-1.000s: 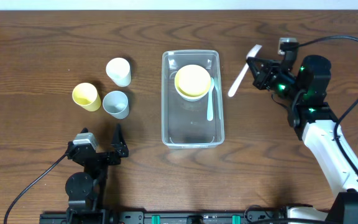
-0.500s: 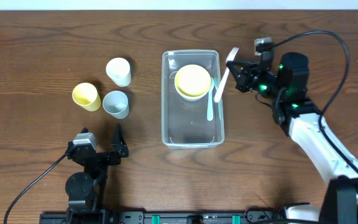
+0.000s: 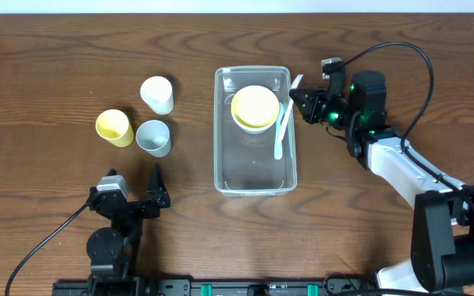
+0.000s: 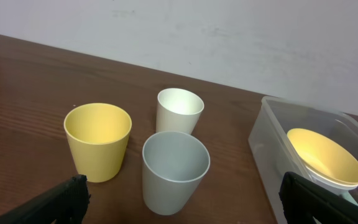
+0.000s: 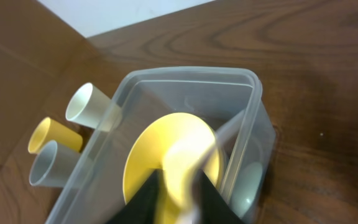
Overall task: Pack container
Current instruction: 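Lift the fork and lower it into the container beside the spoon, then release the fork and raise the right gripper back to the right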
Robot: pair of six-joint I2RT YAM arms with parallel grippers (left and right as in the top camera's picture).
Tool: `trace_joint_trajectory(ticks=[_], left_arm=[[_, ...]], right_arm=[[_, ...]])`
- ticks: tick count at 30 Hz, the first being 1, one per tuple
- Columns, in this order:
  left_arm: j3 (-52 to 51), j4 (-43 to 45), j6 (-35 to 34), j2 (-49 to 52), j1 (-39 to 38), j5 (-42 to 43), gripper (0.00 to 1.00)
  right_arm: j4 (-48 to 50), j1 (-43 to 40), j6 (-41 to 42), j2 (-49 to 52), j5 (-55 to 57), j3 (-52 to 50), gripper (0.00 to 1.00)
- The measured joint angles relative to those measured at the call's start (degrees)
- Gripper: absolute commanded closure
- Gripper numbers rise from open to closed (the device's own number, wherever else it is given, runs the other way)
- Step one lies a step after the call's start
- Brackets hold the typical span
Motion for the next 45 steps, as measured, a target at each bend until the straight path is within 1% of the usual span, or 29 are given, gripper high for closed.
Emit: trace_joint_trajectory(ticks=[2,4,9,12,17,19,23,26,27,28,30,33,35,37,40,42,45], left_arm=[[0.0,0.0,0.0,0.0,0.0,0.0,0.02],[0.0,0.0,0.0,0.0,0.0,0.0,0.02],[0.0,0.0,0.0,0.0,0.0,0.0,0.02],[0.0,0.0,0.0,0.0,0.0,0.0,0.02],[0.0,0.0,0.0,0.0,0.0,0.0,0.02],[0.0,0.0,0.0,0.0,0.0,0.0,0.02],[0.0,0.0,0.0,0.0,0.0,0.0,0.02],[0.0,0.0,0.0,0.0,0.0,0.0,0.02],[0.0,0.0,0.0,0.0,0.0,0.0,0.02],[0.0,0.0,0.0,0.0,0.0,0.0,0.02],[0.0,0.0,0.0,0.0,0.0,0.0,0.02],[0.0,0.0,0.0,0.0,0.0,0.0,0.02],[0.0,0.0,0.0,0.0,0.0,0.0,0.02],[0.0,0.0,0.0,0.0,0.0,0.0,0.02],[0.0,0.0,0.0,0.0,0.0,0.0,0.02],[0.0,0.0,0.0,0.0,0.0,0.0,0.02],[0.0,0.0,0.0,0.0,0.0,0.0,0.02]], right_arm=[[0.0,0.0,0.0,0.1,0.0,0.1,0.25],[0.0,0.0,0.5,0.2,0.2,0.2,0.16],[0.2,0.0,1.5,0.1,0.0,0.6,0.01],[0.3,0.0,2.4,0.2,-1.3,0.7,0.01],[-0.1,0.0,5.1,0.1,-8.4,3.3,0.01],[-2.5,-0.5,6.2,-0.3,-11.1,5.5,0.01],[-11.8,-4.0,7.3,-3.9,-13.9,9.2,0.01],[-22.5,-8.5,6.2,-7.5,-13.7,12.2,0.01],[-28.5,-10.6,5.4,-9.1,-12.2,13.7,0.01],[-31.8,-11.6,4.5,-9.9,-11.1,14.3,0.01],[-42.2,-14.8,2.6,-12.1,-4.8,16.7,0.01],[-53.2,-17.0,0.8,-13.9,6.6,19.1,0.01],[-58.8,-17.4,1.2,-14.5,15.4,20.5,0.01],[-65.2,-17.4,4.5,-14.9,25.9,21.3,0.01],[-70.7,-17.4,10.0,-14.9,37.9,21.3,0.01],[-71.1,-17.4,12.2,-14.8,42.6,21.3,0.01],[-71.3,-17.4,14.1,-14.8,46.1,21.3,0.01]])
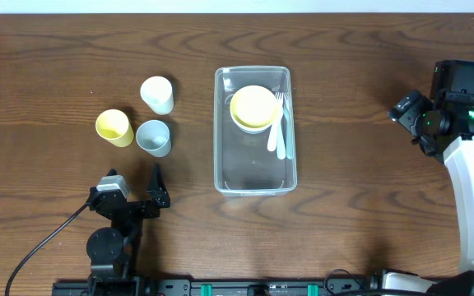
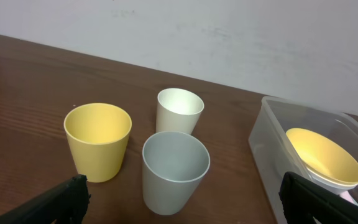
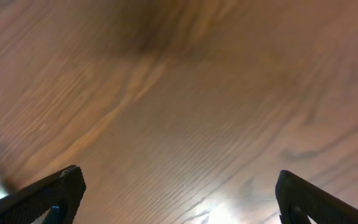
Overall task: Pack container
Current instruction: 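Release the fork and raise the right gripper back to the right, then move the left gripper to the grey cup and grip its rim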
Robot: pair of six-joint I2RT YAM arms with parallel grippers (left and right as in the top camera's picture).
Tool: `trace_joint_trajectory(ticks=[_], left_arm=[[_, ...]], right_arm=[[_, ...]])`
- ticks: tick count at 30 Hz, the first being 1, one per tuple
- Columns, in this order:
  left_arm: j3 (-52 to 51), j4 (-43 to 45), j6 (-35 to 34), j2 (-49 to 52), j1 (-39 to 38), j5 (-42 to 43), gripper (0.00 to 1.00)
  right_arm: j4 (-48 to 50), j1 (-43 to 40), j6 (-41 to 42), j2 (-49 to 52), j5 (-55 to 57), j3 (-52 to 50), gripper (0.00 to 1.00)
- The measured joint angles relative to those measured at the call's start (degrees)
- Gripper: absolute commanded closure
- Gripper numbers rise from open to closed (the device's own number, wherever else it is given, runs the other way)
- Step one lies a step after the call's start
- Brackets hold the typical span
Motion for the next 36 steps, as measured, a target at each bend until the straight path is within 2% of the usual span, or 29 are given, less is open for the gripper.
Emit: trace_joint_trajectory(ticks=[9,13,16,20,23,26,30,32,36], left_arm=[[0.0,0.0,0.0,0.0,0.0,0.1,0.02],[0.2,-0.1,-0.1,0.0,0.0,4.0,0.02],[3.6,-4.9,-0.1,1.0,0.0,8.0,0.02],[17.3,-14.6,0.1,9.3,0.0,9.8,0.02],[31.9,-24.5,0.4,19.8,0.0,10.5,0.02],[47.3,-37.7,0.7,32.6,0.0,10.8,0.02],[62.8,-54.2,1.0,47.8,0.0,10.8,0.02],[67.6,-58.3,1.3,53.8,0.0,11.0,0.02],[70.5,-59.5,1.3,62.5,0.0,12.6,0.02]], right_arm=[[-0.1,0.0,1.9,0.0,1.2,0.0,0.01],[-0.1,0.0,2.0,0.0,1.2,0.0,0.01],[-0.1,0.0,2.0,0.0,1.3,0.0,0.01],[-0.1,0.0,2.0,0.0,1.4,0.0,0.01],[-0.1,0.0,2.0,0.0,1.4,0.0,0.01],[-0.1,0.0,2.0,0.0,1.4,0.1,0.01],[-0.1,0.0,2.0,0.0,1.6,0.2,0.01],[-0.1,0.0,2.0,0.0,1.6,0.2,0.01],[-0.1,0.0,2.0,0.0,1.6,0.2,0.01]])
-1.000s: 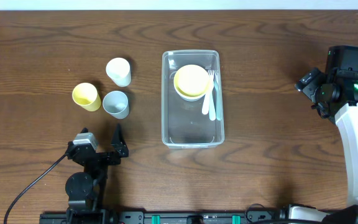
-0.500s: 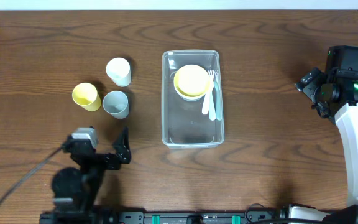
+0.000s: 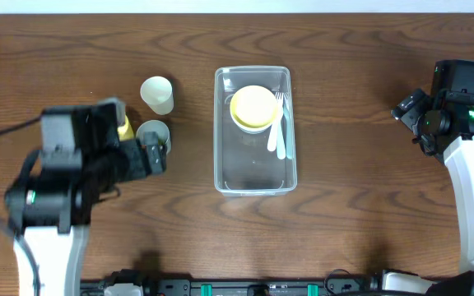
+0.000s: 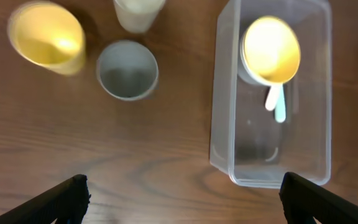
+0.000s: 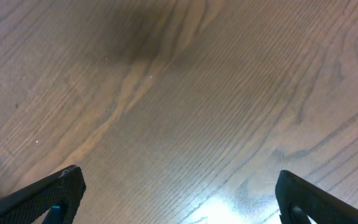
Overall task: Pack container
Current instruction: 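Move the left gripper to the grey cup and grip its rim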
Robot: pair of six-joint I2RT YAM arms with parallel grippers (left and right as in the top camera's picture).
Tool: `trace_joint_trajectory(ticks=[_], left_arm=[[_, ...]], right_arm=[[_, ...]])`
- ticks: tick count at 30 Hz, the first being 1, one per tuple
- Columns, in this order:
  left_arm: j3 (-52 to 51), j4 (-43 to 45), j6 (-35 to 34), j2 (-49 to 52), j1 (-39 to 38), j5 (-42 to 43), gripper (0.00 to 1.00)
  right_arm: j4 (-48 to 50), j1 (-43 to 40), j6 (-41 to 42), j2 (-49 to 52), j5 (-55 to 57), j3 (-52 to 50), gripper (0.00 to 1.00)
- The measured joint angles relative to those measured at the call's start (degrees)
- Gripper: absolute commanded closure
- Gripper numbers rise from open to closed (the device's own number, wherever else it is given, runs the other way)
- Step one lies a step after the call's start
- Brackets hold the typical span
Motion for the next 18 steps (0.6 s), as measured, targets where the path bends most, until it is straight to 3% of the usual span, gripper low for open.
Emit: trace_joint_trajectory(ticks=[9,18], left_arm=[[0.0,0.1,4.7,13.0,-1.4,4.2,0.02],[0.0,4.5,7.9,26.0,-5.7,1.0,0.02]], right_arm=[[0.0,0.0,0.0,0.0,0.0,0.0,0.01],[0.0,0.0,0.0,0.0,0.0,0.0,0.01]])
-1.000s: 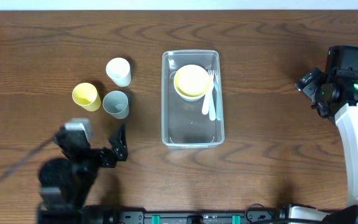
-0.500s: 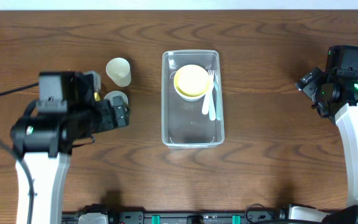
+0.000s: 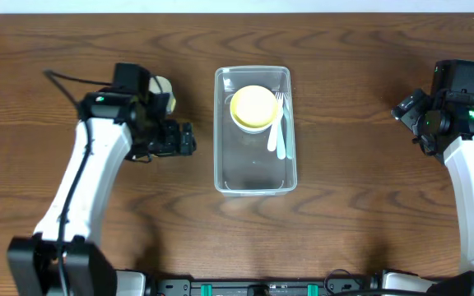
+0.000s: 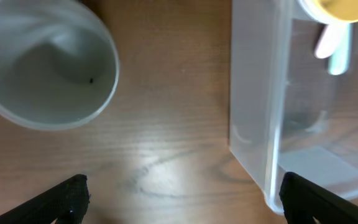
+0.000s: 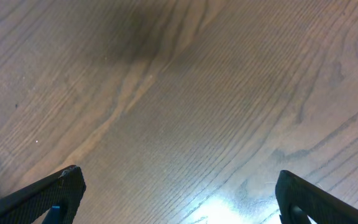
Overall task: Pack container
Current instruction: 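Move the left gripper to the grey cup and grip its rim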
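Observation:
A clear plastic container (image 3: 253, 177) stands mid-table and holds a yellow bowl (image 3: 253, 105) with a white spoon and a fork (image 3: 280, 125) beside it. My left gripper (image 3: 179, 141) hangs open and empty just left of the container, above the table. In the left wrist view the grey cup (image 4: 45, 62) is at the upper left, the container wall (image 4: 253, 124) at the right, and the left gripper (image 4: 185, 200) spans bare wood between them. A white cup (image 3: 164, 85) peeks out beside the left arm. The yellow cup is hidden under that arm. My right gripper (image 3: 407, 108) is open over bare table, as the right wrist view (image 5: 179, 199) confirms.
The left arm (image 3: 81, 181) runs from the front left corner up over the cups. The right arm (image 3: 467, 173) stands along the right edge. Brown wood table (image 3: 360, 205) lies between the container and the right arm.
My left gripper was higher, looking down on all three cups and the whole container. Now it is low, close beside the grey cup and the container's left wall. The right arm is unchanged.
At first my right gripper was at the container's right rim with a white utensil, and the left arm rested at the front edge. Then the fork lay by the spoon inside and the right arm stood open at the right. The left arm then appeared above the cups, now low.

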Robot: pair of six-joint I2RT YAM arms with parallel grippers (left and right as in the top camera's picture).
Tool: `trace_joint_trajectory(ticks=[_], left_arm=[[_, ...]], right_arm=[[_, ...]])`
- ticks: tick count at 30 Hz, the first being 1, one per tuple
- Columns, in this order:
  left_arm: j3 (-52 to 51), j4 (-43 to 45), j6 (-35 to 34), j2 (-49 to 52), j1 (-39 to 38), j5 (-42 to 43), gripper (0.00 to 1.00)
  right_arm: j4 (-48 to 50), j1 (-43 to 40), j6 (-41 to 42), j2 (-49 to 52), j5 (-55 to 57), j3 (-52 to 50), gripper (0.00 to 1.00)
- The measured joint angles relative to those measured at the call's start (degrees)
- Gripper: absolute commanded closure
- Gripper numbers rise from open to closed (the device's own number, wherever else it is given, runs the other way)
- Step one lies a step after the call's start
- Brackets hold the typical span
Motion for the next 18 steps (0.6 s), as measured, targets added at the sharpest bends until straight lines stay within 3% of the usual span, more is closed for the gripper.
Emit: trace_joint_trajectory(ticks=[18], left_arm=[[0.0,8.4,0.0,5.5,-1.4,-10.3,0.01]], right_arm=[[0.0,0.0,0.0,0.0,0.0,0.0,0.01]])
